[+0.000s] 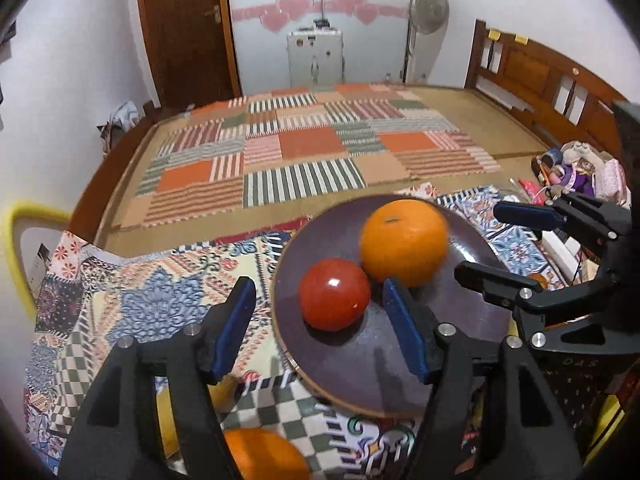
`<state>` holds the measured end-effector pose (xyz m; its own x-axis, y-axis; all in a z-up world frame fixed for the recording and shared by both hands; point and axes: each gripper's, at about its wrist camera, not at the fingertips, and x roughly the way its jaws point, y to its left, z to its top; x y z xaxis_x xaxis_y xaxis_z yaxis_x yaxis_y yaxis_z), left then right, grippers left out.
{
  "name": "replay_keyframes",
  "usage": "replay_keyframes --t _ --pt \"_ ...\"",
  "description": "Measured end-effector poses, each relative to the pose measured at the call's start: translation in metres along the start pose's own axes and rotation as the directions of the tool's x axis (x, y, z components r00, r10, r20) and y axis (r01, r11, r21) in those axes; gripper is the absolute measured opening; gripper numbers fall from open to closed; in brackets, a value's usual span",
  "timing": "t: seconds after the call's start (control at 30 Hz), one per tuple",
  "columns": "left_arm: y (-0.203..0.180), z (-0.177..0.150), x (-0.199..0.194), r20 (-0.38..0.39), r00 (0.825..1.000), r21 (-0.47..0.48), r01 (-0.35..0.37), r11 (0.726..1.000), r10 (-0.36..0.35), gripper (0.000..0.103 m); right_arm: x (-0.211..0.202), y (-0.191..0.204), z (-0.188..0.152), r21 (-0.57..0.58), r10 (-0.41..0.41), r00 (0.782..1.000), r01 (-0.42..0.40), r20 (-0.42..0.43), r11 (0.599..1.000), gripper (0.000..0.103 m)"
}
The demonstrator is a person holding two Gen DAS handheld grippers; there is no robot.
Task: Organize fruits
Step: 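Carry the tomato onto the purple plate with the left gripper while the right places the orange beside it, then grasp the yellow corn cob with the left gripper while the right gripper grasps the pomelo segment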
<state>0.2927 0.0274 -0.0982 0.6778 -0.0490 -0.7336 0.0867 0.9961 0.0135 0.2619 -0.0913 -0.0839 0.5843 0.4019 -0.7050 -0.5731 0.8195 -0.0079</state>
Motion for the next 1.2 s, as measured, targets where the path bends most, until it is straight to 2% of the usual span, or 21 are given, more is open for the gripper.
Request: replay_keyframes --t 0.33,0.43,0.6,0.9,1.07,1.13,1.2 --pt "0.044 -0.025 -0.052 0.084 0.995 -0.029 -0.056 0.998 0.058 0.071 -0.035 0.008 -0.010 0.014 -0.030 0.993 0.028 0.112 0.999 0.068" --pt "0.062 -0.038 -0.057 0.074 0.994 -0.034 -0.083 0.996 0.086 0.071 -0.043 0.011 -0.017 0.038 -0.035 0.989 0.029 0.142 0.999 0.073" --pt "0.087 -0.064 -0.053 0.027 0.993 -0.036 -0.118 0.992 0.119 0.071 -0.049 0.018 -0.031 0.052 -0.071 0.983 0.064 0.167 0.997 0.074" --pt "0.108 -0.100 -0.041 -0.003 0.995 -0.011 -0.096 0.995 0.096 0.071 -0.052 0.023 -0.059 0.106 -0.094 0.982 0.077 0.165 0.991 0.075" --pt "0.111 -0.107 -0.028 -0.022 0.998 -0.016 -0.066 0.998 0.066 0.071 -0.056 0.029 -0.070 0.109 -0.096 0.981 0.079 0.167 0.991 0.079" --pt "0.113 -0.107 -0.027 -0.007 0.998 -0.025 -0.060 0.998 0.060 0.071 -0.055 0.030 -0.074 0.115 -0.090 0.982 0.071 0.166 0.991 0.080" --pt "0.116 -0.106 -0.025 -0.015 0.999 -0.038 -0.043 0.998 0.043 0.066 -0.055 0.030 -0.075 0.118 -0.078 0.983 0.059 0.165 0.991 0.080"
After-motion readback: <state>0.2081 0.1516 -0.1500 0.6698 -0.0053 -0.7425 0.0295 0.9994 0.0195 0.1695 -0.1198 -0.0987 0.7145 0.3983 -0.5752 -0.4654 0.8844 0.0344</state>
